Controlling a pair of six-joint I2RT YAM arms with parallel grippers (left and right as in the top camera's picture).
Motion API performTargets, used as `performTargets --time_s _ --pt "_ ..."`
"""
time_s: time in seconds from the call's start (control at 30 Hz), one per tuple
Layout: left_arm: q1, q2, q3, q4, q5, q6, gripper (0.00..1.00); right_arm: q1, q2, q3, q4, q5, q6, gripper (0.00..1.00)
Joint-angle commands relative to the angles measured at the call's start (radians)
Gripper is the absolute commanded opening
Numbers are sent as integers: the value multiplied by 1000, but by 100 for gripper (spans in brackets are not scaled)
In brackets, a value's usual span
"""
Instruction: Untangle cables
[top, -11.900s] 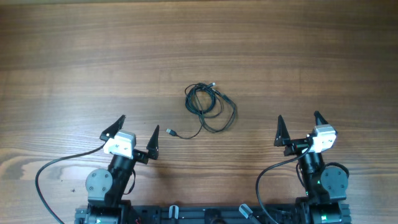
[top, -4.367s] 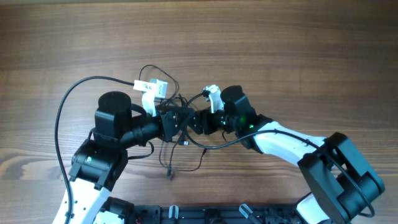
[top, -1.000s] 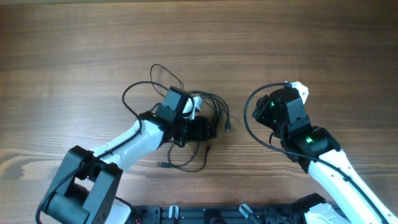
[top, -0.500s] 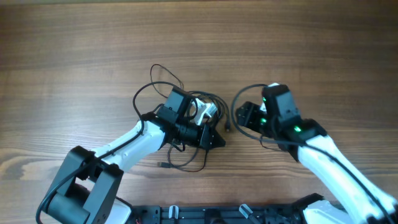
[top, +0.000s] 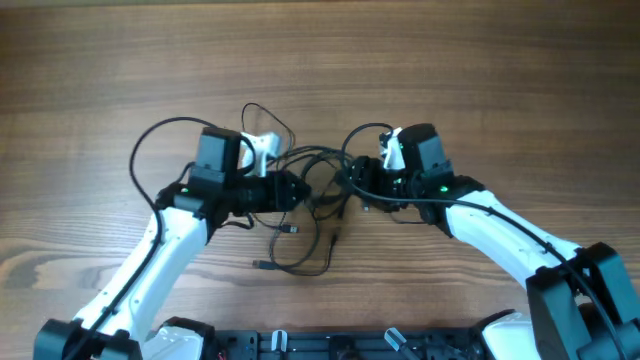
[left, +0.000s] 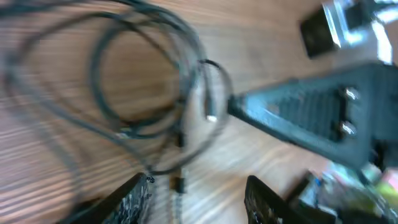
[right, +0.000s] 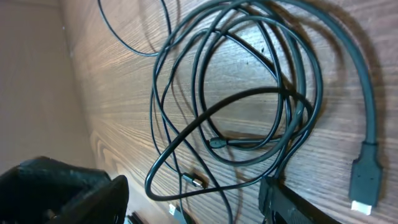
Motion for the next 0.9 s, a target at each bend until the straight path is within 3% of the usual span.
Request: performTargets --time_s 0.0,0.03,0.13,0.17,0.23,0.3,0.33,0.4,0.47,0.53,0.67,0.87 --pt "49 2 -1 -49 -241 0 50 65 13 5 14 125 114 67" --pt "53 14 -1 -69 -361 -74 52 99 13 5 44 192 152 62" --pt "53 39 -1 -62 -367 -113 55 153 13 5 81 328 222 51" --pt "53 53 -1 -59 -367 -127 56 174 16 5 90 400 255 41" --pt "52 69 -1 -56 -367 -127 58 198 37 5 153 432 264 32" --pt "52 83 -1 -56 -367 -127 59 206 59 5 182 427 264 9" --pt "52 88 -1 -56 -364 -127 59 206 70 5 188 410 264 4" --pt "52 98 -1 -56 -362 -152 64 206 67 5 194 388 186 5" --pt "51 116 -1 -37 -306 -154 69 199 37 6 194 314 -12 4" --pt "51 135 -1 12 -245 -154 70 198 -38 10 141 260 -116 4" --pt "0 197 -1 163 -220 -173 73 198 -272 82 -101 223 -222 4" --pt "-88 269 -1 324 -220 -200 79 198 -461 137 -50 -110 -372 4"
